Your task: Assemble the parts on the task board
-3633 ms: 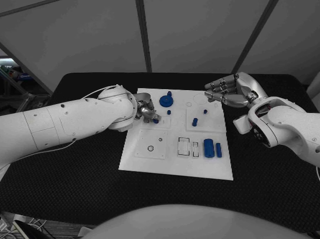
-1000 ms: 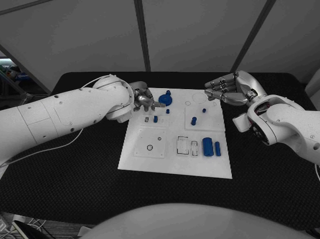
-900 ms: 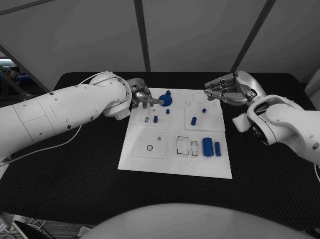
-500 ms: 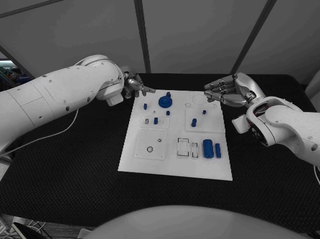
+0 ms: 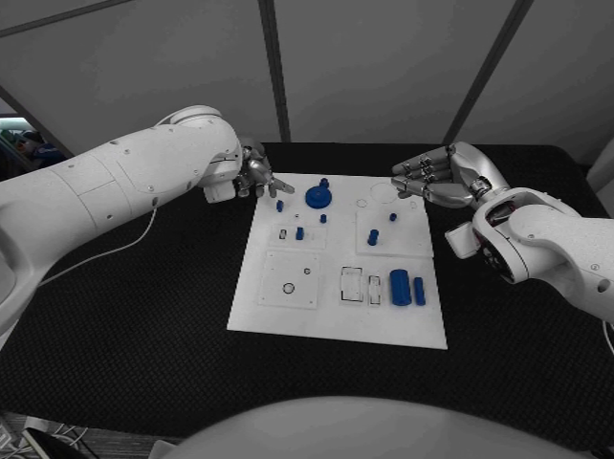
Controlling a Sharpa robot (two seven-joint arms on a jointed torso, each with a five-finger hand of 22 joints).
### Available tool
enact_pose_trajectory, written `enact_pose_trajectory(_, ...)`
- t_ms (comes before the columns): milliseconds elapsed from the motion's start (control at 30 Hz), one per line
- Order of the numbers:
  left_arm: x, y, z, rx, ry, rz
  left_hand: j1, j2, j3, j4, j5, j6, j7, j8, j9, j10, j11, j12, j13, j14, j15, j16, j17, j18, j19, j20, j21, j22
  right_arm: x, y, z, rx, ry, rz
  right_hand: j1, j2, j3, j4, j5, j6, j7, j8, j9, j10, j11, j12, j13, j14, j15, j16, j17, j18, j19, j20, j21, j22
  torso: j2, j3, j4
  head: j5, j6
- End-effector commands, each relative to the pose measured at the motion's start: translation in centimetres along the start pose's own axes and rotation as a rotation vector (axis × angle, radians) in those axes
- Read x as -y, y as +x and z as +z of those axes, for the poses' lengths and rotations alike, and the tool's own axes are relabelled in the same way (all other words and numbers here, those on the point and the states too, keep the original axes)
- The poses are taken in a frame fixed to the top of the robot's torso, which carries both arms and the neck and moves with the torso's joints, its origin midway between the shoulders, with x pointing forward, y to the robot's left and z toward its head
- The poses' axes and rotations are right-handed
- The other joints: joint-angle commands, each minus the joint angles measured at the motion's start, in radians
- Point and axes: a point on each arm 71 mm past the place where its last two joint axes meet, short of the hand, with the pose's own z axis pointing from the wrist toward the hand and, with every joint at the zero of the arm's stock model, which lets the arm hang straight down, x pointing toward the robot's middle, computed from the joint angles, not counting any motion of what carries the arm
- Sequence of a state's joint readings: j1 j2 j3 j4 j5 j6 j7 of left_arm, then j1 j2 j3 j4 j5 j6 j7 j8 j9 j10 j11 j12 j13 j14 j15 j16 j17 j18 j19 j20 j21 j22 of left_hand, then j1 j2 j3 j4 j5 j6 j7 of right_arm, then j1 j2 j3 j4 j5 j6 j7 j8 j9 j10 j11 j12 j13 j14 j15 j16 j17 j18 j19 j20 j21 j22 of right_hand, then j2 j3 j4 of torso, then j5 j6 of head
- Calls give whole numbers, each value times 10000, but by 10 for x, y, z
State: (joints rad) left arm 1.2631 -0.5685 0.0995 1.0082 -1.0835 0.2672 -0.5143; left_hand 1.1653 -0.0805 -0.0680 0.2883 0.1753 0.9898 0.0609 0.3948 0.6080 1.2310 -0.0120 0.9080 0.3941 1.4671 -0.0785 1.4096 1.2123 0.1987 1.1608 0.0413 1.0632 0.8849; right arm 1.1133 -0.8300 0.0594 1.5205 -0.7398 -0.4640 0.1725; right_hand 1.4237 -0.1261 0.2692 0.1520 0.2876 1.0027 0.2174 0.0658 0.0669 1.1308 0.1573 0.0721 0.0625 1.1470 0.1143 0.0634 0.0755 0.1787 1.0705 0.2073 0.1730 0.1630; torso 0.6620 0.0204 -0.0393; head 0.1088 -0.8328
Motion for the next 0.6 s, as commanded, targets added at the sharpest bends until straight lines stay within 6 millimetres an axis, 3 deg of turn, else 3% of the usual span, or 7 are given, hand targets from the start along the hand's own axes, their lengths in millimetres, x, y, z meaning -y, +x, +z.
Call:
enact_pose_trajectory(33,-1,4,2,-520,-264,920,-32,113,-50,-5,-43,58,7,-39,-32,-67,9,26,-17,224,94,-41,8,-461,-25,31,0,-4,-2,1,0,-70,-87,51,-73,-4,-11,-48,35,-78,0,-24,1,-57,-12,-35,-9,-39,-9,-4,-9,27,32,46,-57,-9,0,-9,3,19,4)
enact_pose_trajectory(367,-1,-2,6,641,-94,331,-44,191,-150,-9,-41,174,-18,-54,-148,-28,-13,53,-32,298,77,77,229,-493,122,27,138,188,-2,1,1,-67,-104,53,-73,-4,-11,-48,35,-78,0,-24,1,-57,-12,-35,-9,-39,-9,-4,-9,27,32,46,-57,-9,4,-10,2,30,19)
enact_pose_trajectory(600,2,0,7,557,-60,355,-42,223,-193,-12,-39,231,-34,-54,-196,0,-27,66,-40,314,66,95,255,-502,172,21,180,248,-2,1,1,-69,-105,55,-73,-4,-11,-48,35,-78,0,-24,1,-57,-12,-35,-9,-39,-9,-4,-9,27,32,46,-57,-9,-9,-5,15,21,-36)
